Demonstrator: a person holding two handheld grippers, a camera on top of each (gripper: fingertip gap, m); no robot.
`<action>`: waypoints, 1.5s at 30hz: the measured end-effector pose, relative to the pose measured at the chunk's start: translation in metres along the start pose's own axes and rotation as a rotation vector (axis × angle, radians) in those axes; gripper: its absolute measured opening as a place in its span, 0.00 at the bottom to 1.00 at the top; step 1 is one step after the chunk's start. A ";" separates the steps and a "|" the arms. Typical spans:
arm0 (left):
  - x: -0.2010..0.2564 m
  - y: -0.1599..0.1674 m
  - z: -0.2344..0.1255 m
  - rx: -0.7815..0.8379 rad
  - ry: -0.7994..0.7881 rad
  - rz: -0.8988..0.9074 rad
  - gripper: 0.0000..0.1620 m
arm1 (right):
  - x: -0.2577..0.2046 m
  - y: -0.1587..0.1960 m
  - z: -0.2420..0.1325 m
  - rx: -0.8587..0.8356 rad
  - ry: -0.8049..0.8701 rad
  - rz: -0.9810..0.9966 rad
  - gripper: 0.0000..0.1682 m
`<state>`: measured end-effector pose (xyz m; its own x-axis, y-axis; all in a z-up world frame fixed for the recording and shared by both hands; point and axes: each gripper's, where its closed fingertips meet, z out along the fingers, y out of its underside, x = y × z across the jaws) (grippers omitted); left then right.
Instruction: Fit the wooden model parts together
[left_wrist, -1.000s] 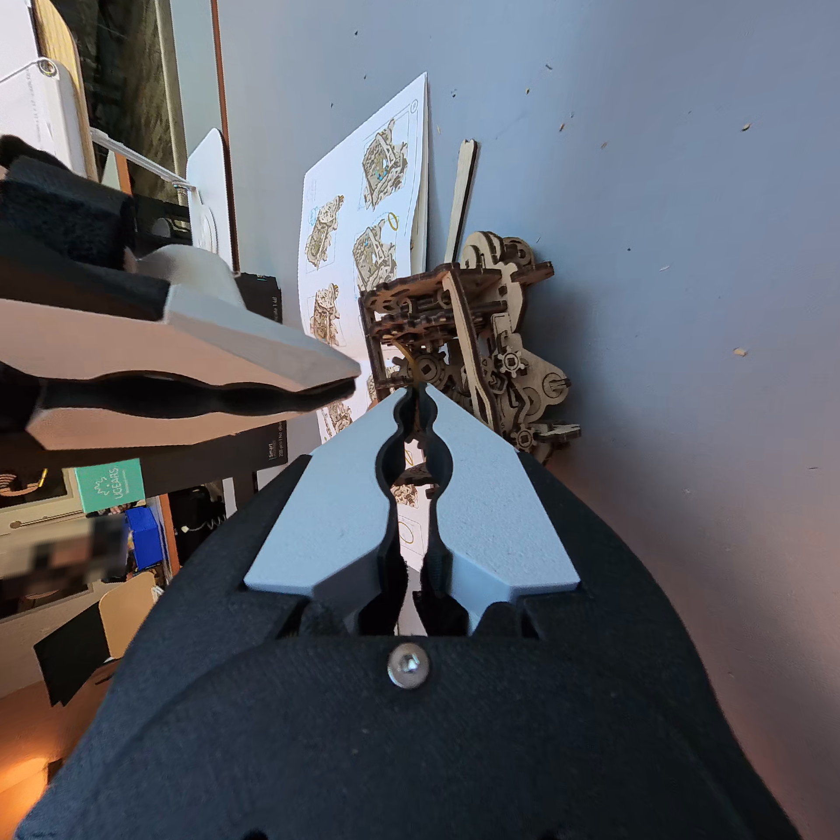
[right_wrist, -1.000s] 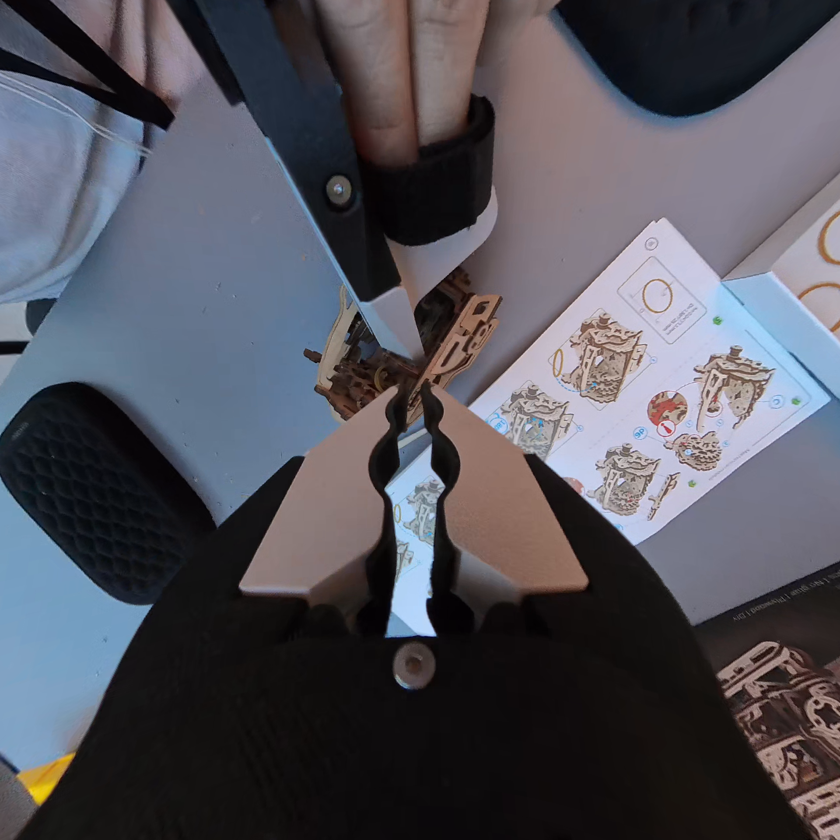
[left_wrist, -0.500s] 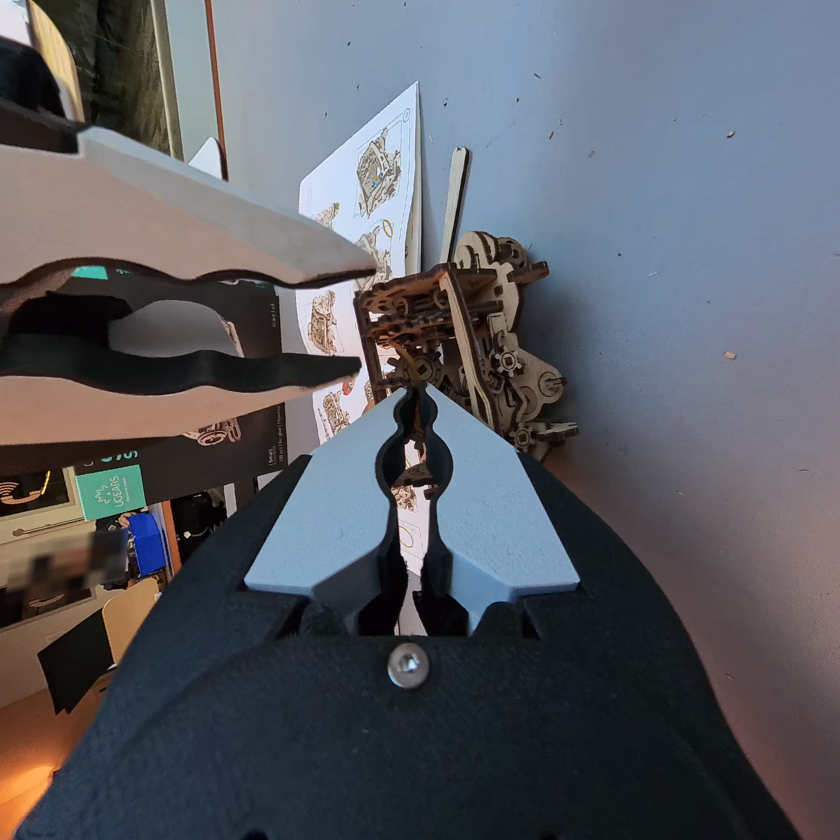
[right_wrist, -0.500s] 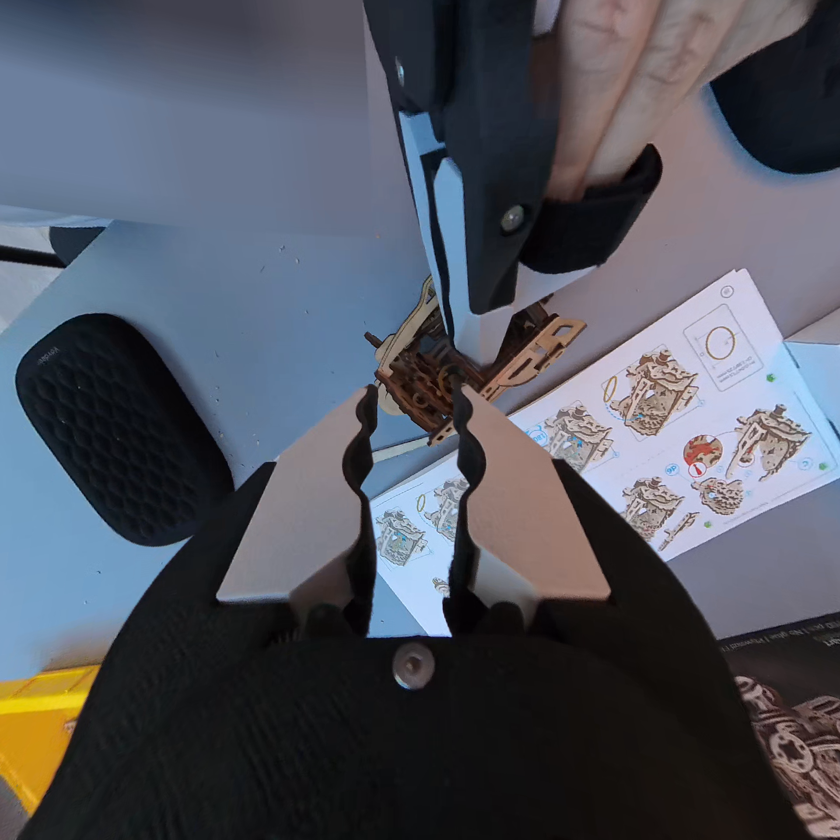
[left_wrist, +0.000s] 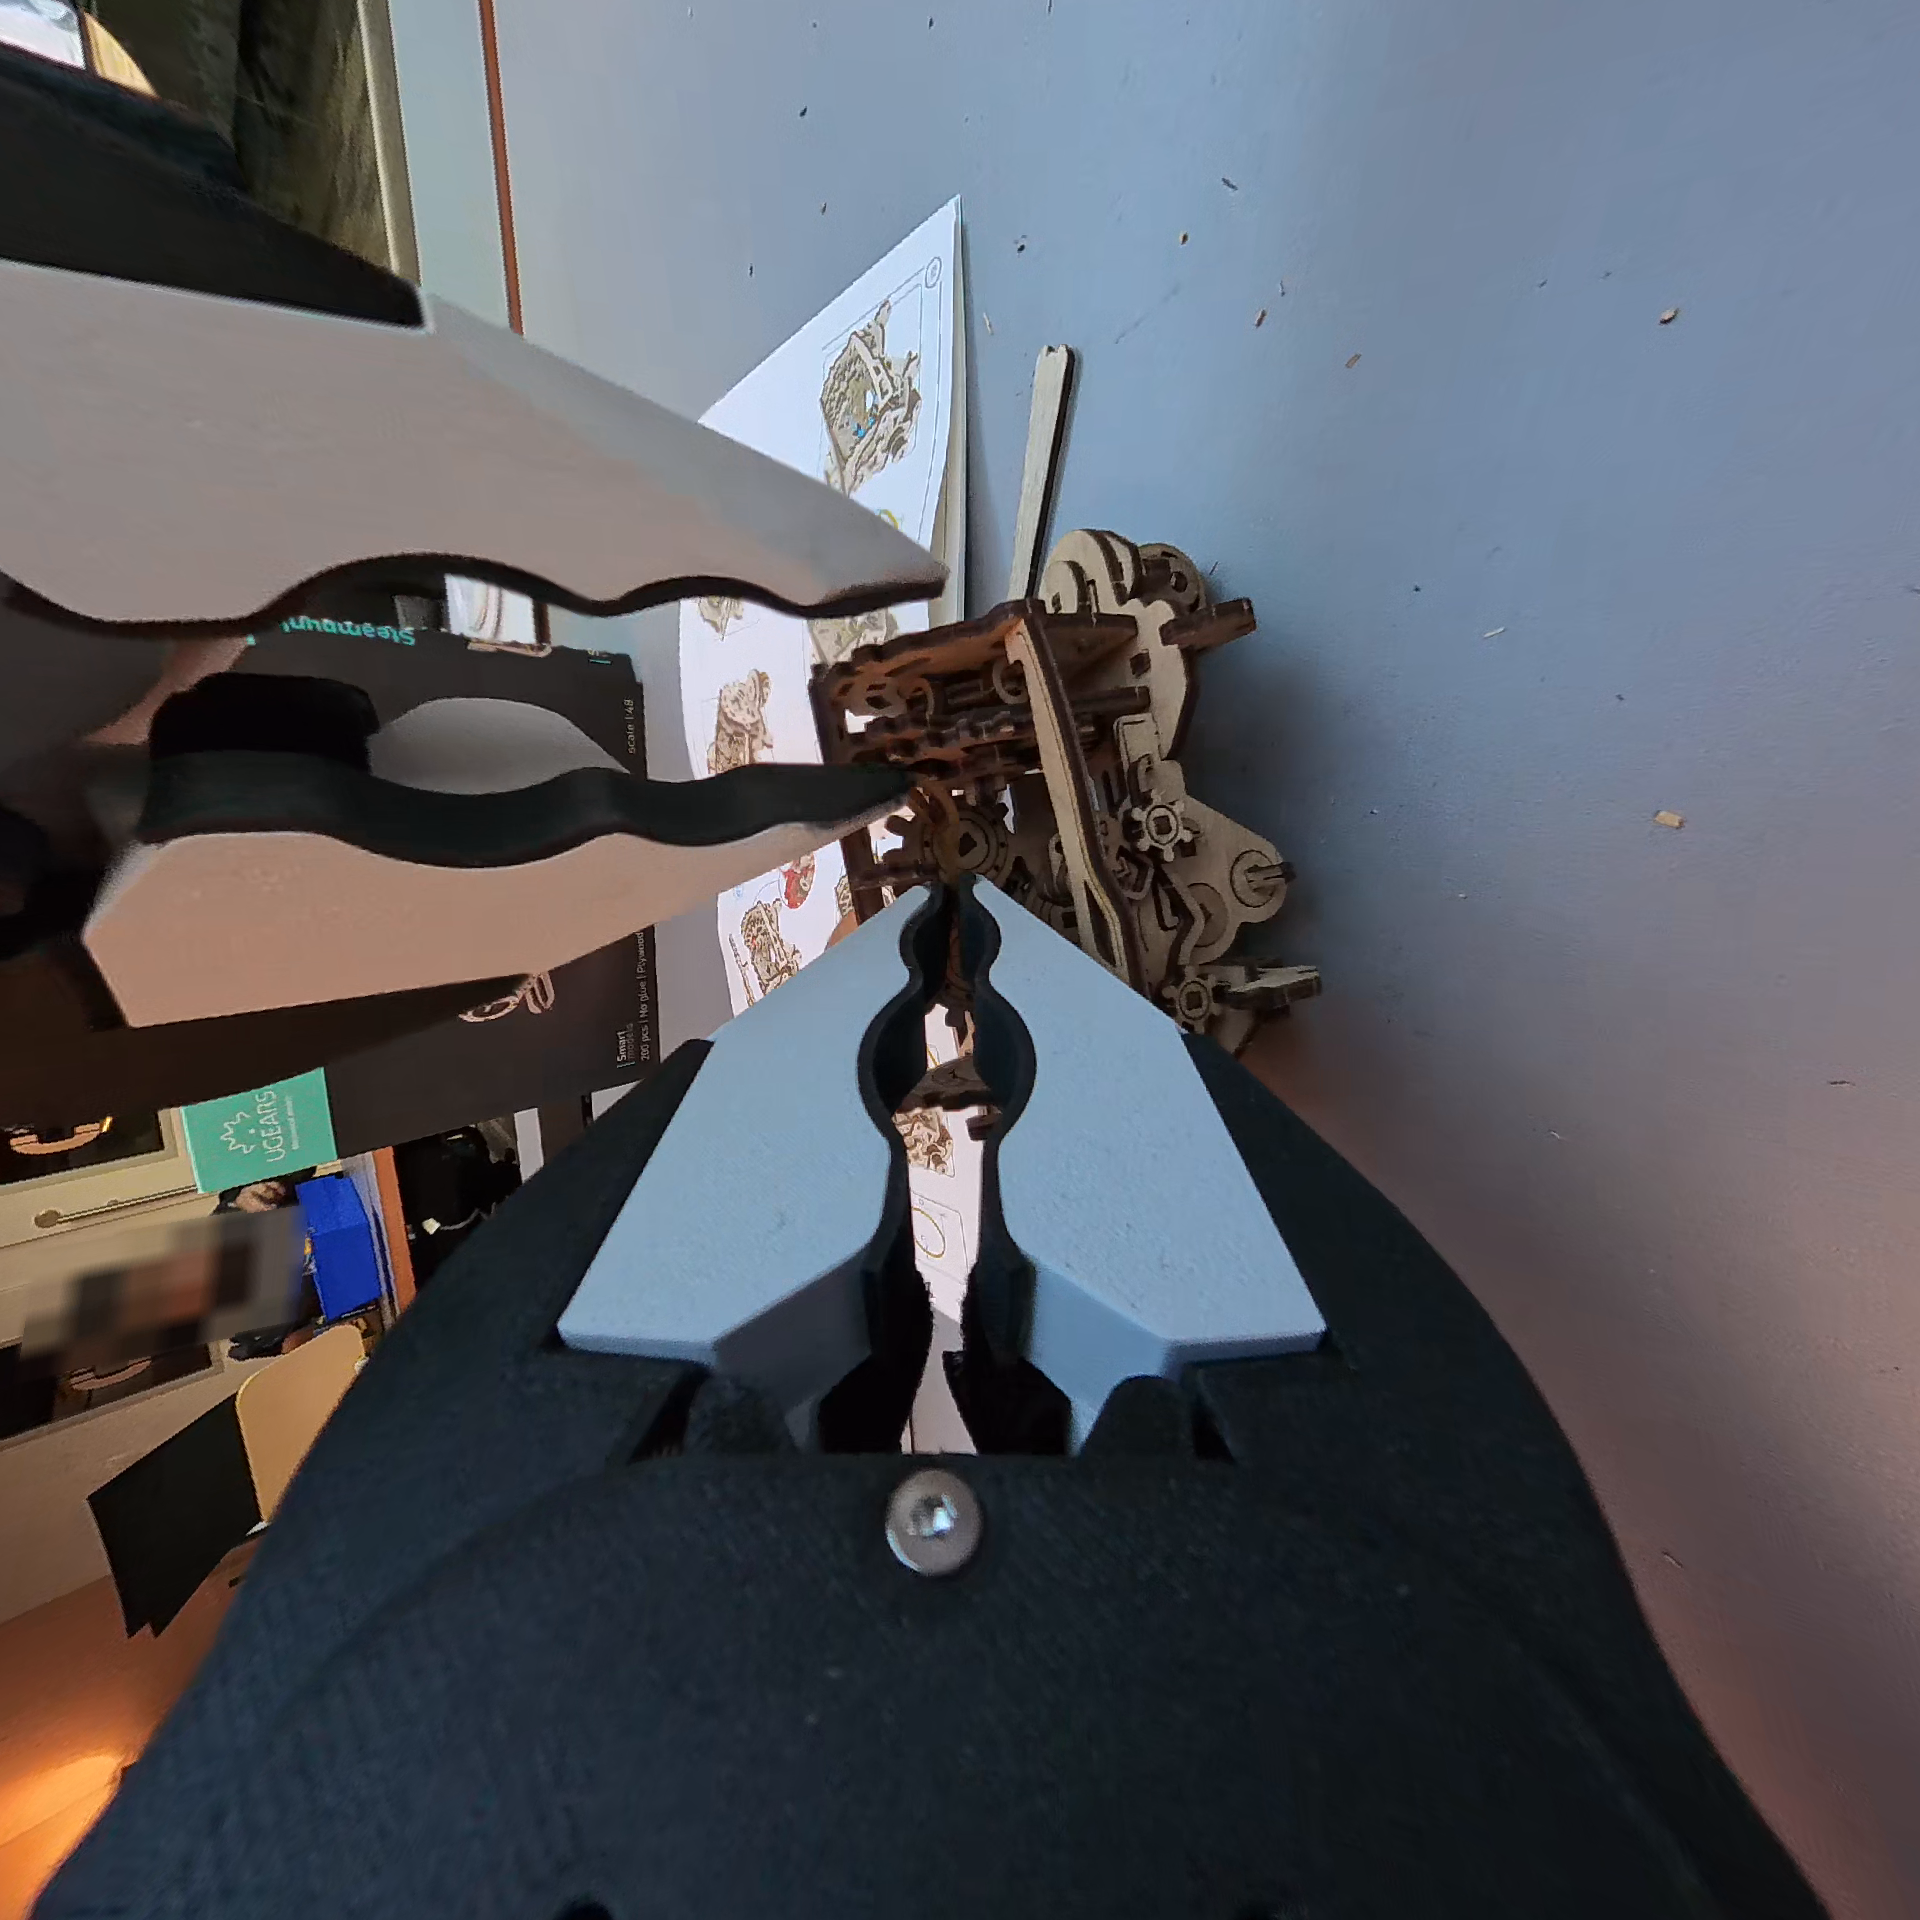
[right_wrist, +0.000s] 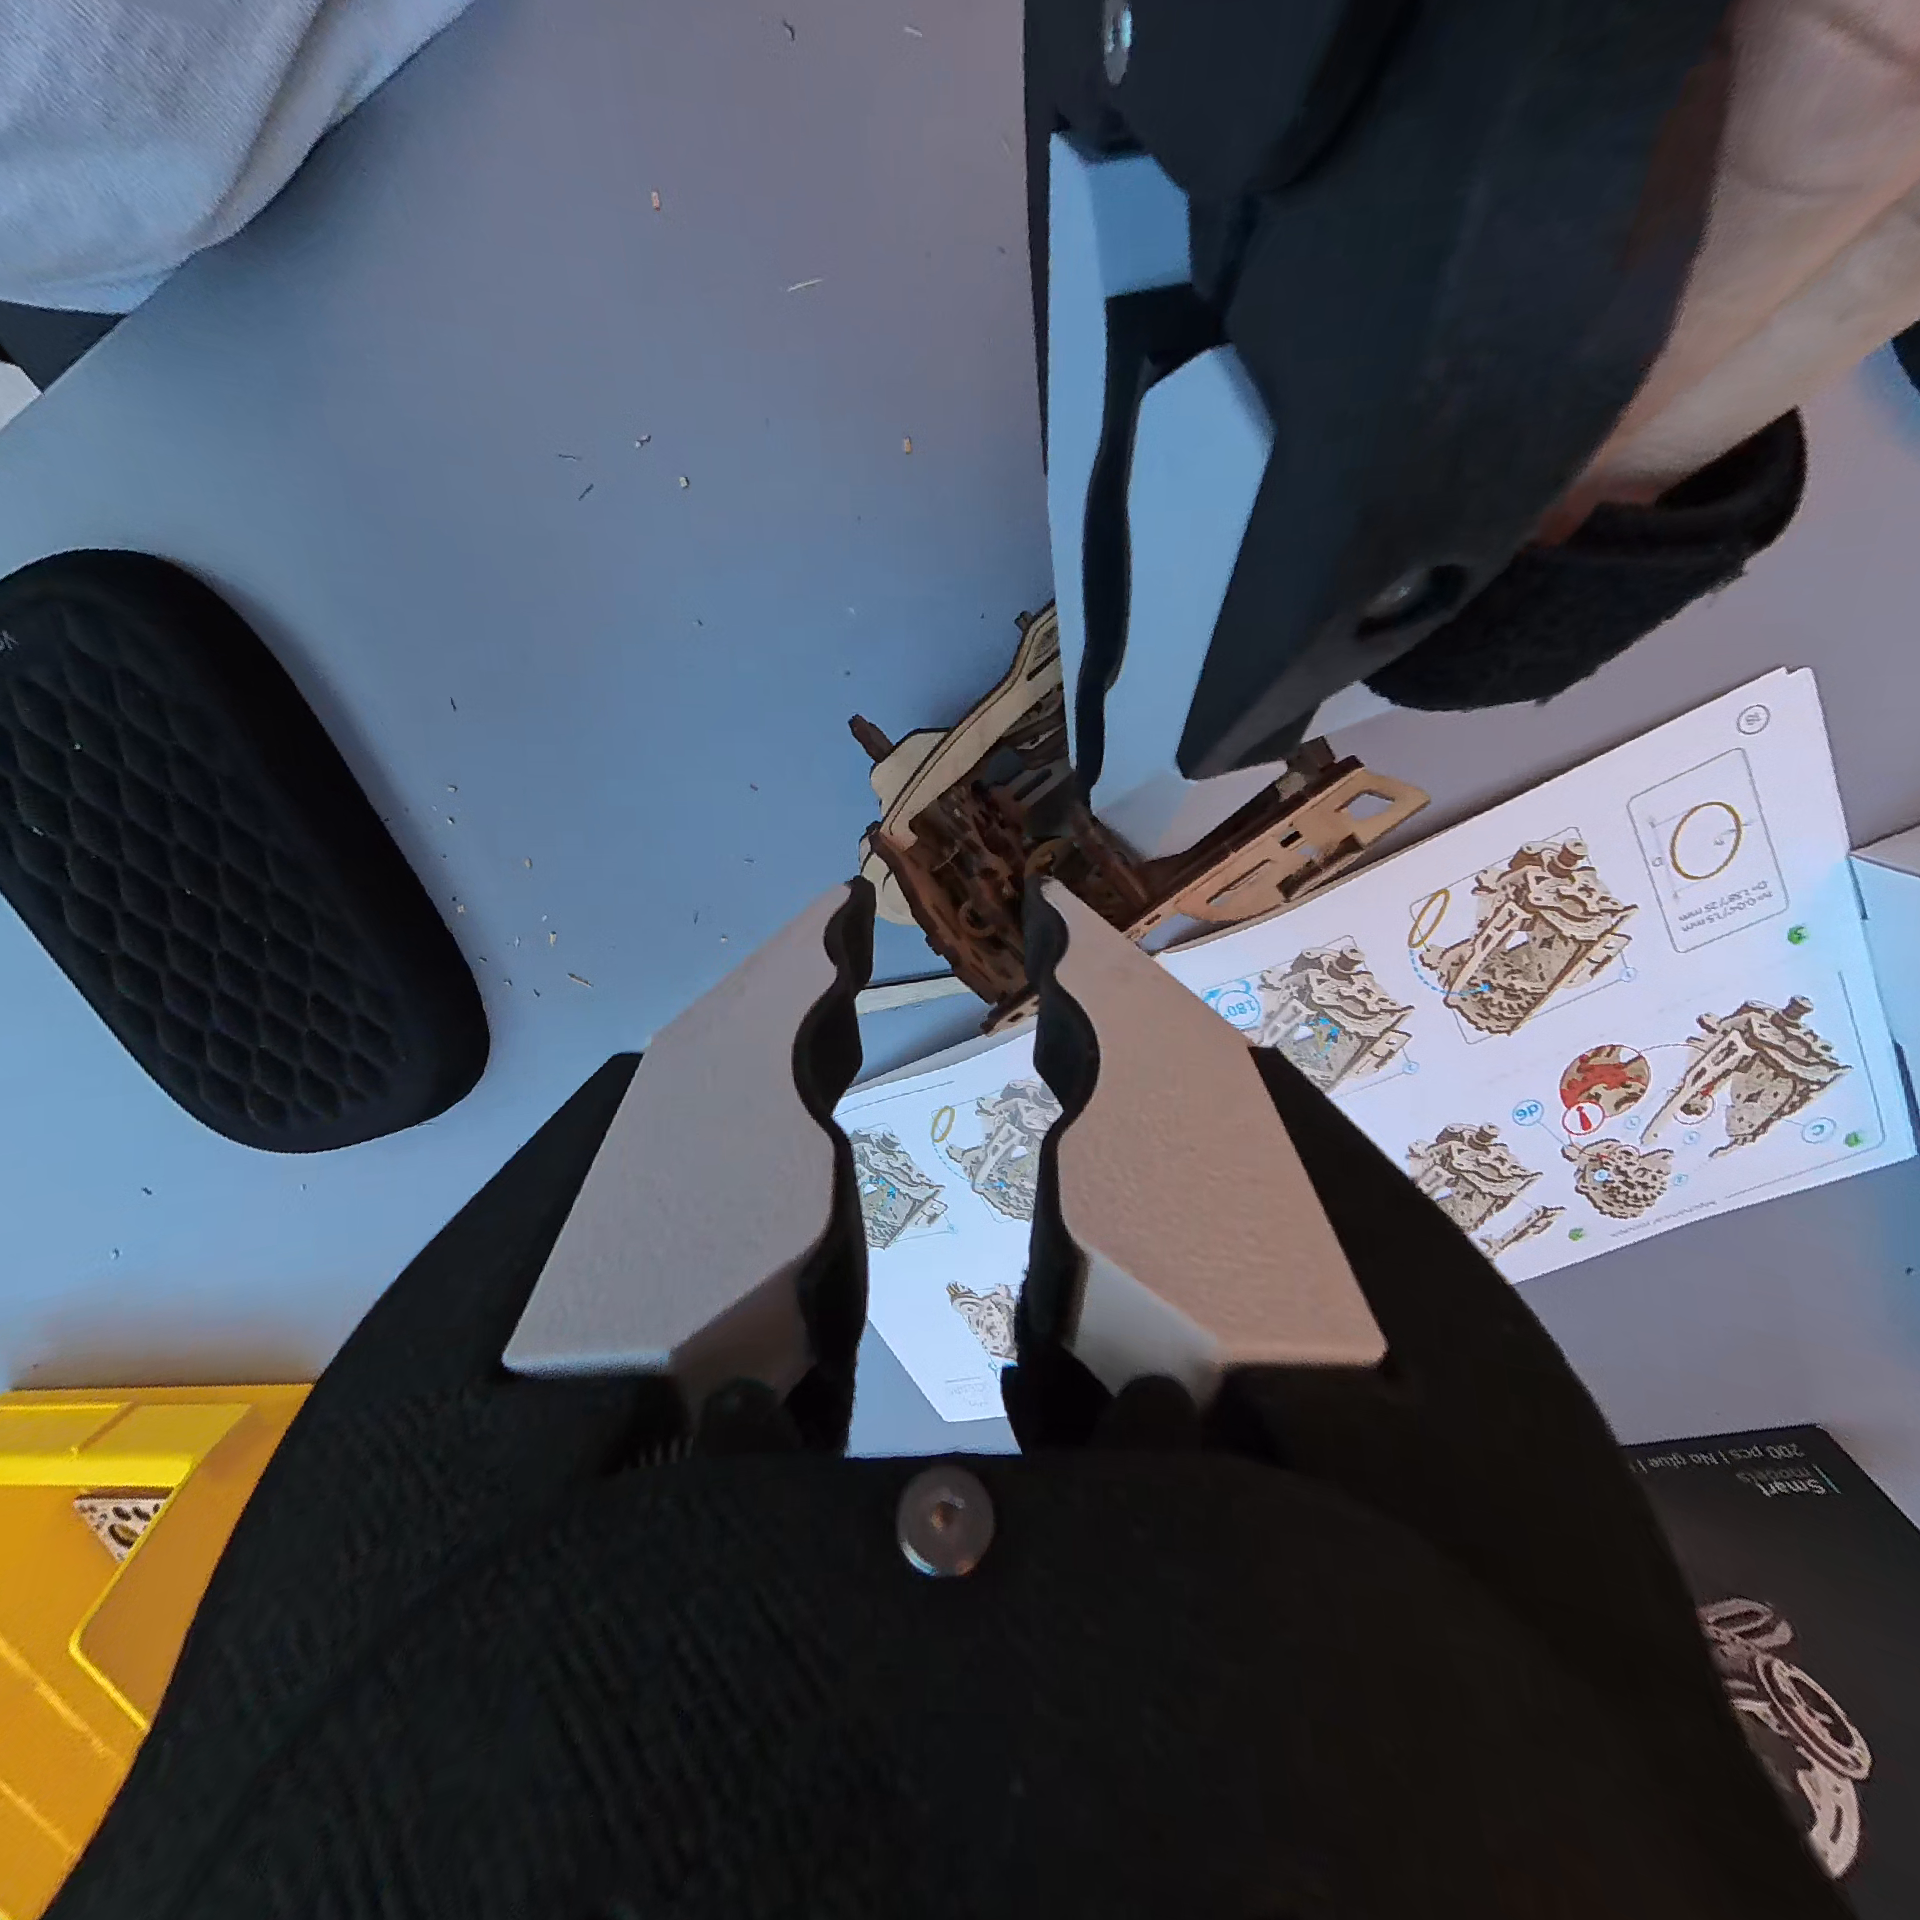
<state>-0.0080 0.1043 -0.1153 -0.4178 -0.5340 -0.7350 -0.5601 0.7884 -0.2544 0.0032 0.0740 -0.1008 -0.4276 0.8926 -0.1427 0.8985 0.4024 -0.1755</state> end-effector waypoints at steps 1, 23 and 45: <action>0.000 0.000 0.000 0.002 0.002 -0.001 0.00 | 0.000 0.000 0.000 -0.006 0.000 -0.005 0.16; 0.005 -0.018 -0.002 0.078 0.003 0.073 0.00 | -0.013 0.001 0.001 -0.053 -0.162 0.020 0.08; 0.008 -0.029 0.002 0.105 0.020 0.052 0.00 | 0.001 -0.004 -0.041 0.277 0.197 0.262 0.10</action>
<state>0.0064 0.0777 -0.1152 -0.4588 -0.4969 -0.7366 -0.4597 0.8422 -0.2818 0.0029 0.0816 -0.0602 -0.1369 0.9900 -0.0338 0.9022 0.1106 -0.4170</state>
